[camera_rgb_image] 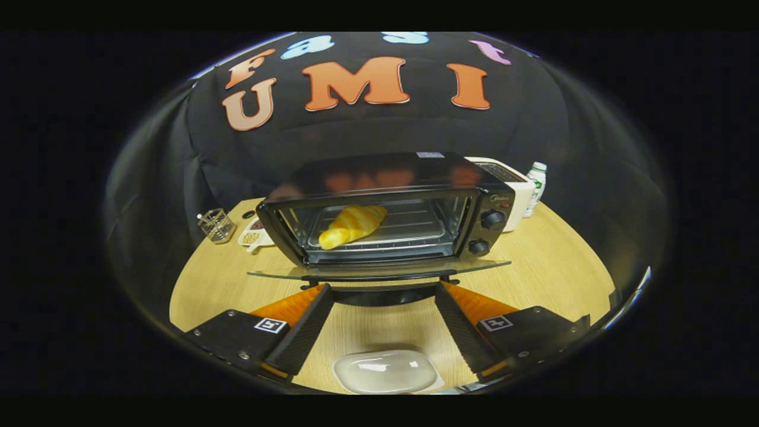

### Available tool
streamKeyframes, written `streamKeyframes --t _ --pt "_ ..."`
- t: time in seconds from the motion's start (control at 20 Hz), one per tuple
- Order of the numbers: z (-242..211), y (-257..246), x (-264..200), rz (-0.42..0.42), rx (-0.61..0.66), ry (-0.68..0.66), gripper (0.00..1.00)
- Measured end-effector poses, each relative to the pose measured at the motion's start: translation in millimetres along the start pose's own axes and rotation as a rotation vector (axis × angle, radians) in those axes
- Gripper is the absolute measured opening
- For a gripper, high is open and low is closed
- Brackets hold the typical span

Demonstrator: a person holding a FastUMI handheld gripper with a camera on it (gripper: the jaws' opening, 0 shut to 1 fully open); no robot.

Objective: Open the toaster oven, put the food inside, and close the toaster oven door.

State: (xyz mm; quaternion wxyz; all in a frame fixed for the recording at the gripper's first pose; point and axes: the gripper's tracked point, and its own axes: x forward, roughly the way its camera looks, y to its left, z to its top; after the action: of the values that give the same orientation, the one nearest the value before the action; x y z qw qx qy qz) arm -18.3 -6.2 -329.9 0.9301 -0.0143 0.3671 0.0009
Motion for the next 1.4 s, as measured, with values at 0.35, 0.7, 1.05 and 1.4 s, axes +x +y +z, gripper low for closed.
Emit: streamKeyframes --t 0.35,0.7,1.05,1.4 --pt "46 3 24 0.018 0.050 -0.096 1.00" --pt "75 9 45 0.017 -0.003 -0.100 1.00" --pt "161 17 -11 0.032 -0.017 -0.268 1.00" --pt "219 31 -95 0.019 -0.028 -0.397 1.00"
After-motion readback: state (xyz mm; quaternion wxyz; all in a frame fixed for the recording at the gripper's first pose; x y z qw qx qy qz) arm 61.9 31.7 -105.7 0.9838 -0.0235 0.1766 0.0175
